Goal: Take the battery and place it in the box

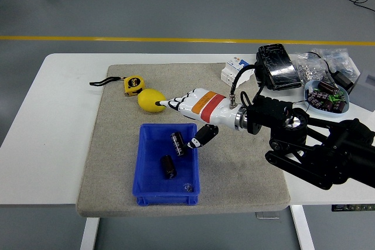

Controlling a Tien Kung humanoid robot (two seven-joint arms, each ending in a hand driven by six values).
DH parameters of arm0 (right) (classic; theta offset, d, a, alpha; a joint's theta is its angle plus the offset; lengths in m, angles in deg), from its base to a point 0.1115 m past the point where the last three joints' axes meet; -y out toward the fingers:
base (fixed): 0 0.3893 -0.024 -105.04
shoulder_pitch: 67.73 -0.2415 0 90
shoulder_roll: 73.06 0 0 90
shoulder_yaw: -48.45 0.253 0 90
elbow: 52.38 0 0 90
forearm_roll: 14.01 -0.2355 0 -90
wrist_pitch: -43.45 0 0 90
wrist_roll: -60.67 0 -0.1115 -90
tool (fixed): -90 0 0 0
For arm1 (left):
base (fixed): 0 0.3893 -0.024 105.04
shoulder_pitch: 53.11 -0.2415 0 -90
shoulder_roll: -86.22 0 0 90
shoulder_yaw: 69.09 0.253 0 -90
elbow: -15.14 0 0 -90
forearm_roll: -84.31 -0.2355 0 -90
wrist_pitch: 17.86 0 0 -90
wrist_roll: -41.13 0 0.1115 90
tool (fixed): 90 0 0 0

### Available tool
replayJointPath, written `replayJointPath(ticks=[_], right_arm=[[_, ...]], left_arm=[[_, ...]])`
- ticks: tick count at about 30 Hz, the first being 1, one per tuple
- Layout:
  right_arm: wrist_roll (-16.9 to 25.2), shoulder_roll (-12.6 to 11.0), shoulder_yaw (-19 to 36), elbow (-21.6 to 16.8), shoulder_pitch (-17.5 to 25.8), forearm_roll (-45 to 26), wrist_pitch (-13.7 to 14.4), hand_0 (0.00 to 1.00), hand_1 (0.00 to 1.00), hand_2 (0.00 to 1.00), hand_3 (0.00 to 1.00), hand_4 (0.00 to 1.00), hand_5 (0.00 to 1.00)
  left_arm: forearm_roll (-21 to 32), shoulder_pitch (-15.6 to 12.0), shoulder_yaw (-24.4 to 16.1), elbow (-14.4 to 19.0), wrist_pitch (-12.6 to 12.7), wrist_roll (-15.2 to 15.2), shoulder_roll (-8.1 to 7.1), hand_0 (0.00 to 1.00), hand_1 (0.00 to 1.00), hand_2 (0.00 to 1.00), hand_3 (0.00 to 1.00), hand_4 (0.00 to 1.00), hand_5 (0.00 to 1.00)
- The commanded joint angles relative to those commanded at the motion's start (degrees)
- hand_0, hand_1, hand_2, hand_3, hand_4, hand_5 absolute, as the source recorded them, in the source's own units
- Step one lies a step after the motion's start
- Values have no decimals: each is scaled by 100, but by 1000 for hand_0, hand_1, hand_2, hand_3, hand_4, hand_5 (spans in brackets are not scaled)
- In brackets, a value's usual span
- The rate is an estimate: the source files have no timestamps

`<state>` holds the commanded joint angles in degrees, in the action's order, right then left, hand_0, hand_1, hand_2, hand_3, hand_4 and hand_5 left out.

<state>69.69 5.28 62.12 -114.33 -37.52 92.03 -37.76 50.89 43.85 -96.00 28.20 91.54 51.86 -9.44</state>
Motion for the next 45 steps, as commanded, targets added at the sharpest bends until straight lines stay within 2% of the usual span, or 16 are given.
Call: replayJointPath(ticks=[4,11,13,14,19,20,23,25,26,27,31,32,33,36,41,45], right_arm=[[23,-106,432,-133,-5,29,66,678,702,940,998,998,424],[98,-490,1706,-630,0,-44,328,682,702,936,998,998,424],[146,-640,2033,-808,12,-326,500,682,702,936,998,998,424],[189,-716,2190,-900,28,-559,599,767,787,933,998,998,480],[621,-1103,2664,-1429,245,-1745,866,767,787,933,998,998,480],[742,-1226,2783,-1557,328,-2005,881,864,867,944,984,998,660],[909,-1602,3145,-1839,607,-2713,877,864,867,944,984,998,660],[934,-1913,3400,-2059,838,-3160,815,864,867,944,984,998,660],[958,-2087,3540,-2167,981,-3421,791,890,877,934,976,998,754],[1001,-2233,3663,-2274,1117,-3681,755,890,877,934,976,998,754],[1070,-2734,4097,-2617,1704,-4635,567,890,877,934,976,998,754],[1062,-2851,4180,-2683,1866,-4858,530,902,881,918,972,998,805],[1044,-2967,4256,-2752,2035,-5119,496,902,881,918,972,998,805],[1011,-3232,4501,-2948,2575,-5864,389,902,881,918,972,998,805],[990,-3330,4974,-3295,3572,-7055,264,904,884,917,968,998,821],[954,-3068,5500,-3513,4439,-7842,192,901,882,916,966,998,839]], left_arm=[[-6,-10,-7,-1,5,9,2,595,560,641,585,640,595],[-23,-35,-45,-16,18,16,8,597,562,640,585,640,596],[21,-50,-39,-22,30,-1,15,597,562,640,585,640,596],[35,-57,-42,-25,35,-8,19,598,568,642,584,639,595],[67,-46,-28,-32,44,-29,40,598,568,642,584,639,595],[112,-30,15,-31,44,-47,32,598,576,641,582,638,595],[336,10,209,-42,68,-146,-27,598,576,641,582,638,595],[595,3,312,-59,112,-231,-40,598,576,641,582,638,595],[716,-9,357,-63,123,-265,-44,593,580,641,582,639,598],[768,-15,389,-64,126,-284,-45,593,580,641,582,639,598],[650,-18,378,-64,103,-266,-59,593,580,641,582,639,598],[578,-24,335,-67,100,-251,-59,596,578,640,580,636,597],[539,-34,303,-68,100,-245,-57,596,578,640,580,636,597],[553,-80,304,-61,89,-261,-60,596,578,640,580,636,597],[389,-119,211,-64,82,-232,-57,595,574,643,582,634,597],[348,-148,167,-71,94,-257,-66,595,579,639,583,634,602]])
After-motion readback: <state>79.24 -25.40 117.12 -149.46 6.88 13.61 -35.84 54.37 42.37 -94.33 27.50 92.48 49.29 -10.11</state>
